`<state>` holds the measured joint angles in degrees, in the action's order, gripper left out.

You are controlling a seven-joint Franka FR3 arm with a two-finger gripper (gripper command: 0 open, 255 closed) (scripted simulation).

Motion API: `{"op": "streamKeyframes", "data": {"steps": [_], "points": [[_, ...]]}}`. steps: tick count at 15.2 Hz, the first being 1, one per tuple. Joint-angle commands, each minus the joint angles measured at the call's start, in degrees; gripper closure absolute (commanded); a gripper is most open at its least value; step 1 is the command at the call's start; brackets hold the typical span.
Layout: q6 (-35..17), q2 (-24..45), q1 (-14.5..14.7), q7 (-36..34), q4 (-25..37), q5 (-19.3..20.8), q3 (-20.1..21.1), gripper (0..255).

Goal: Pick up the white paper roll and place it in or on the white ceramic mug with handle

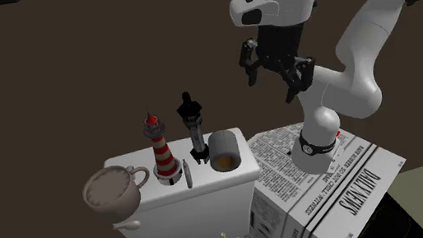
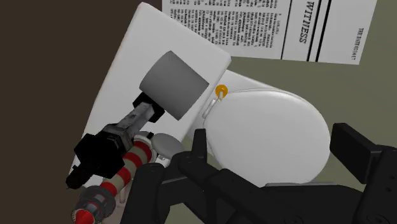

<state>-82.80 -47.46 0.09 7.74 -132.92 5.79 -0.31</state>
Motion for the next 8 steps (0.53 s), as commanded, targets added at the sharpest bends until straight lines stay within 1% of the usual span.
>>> {"op": "streamKeyframes", "data": {"steps": [1, 8], "points": [[0.0, 0.0, 0.0, 0.0, 0.0, 0.0, 0.0, 0], [-2.0, 17.8, 1.9, 2.5, -0.4, 8.6, 6.0, 0]]}}
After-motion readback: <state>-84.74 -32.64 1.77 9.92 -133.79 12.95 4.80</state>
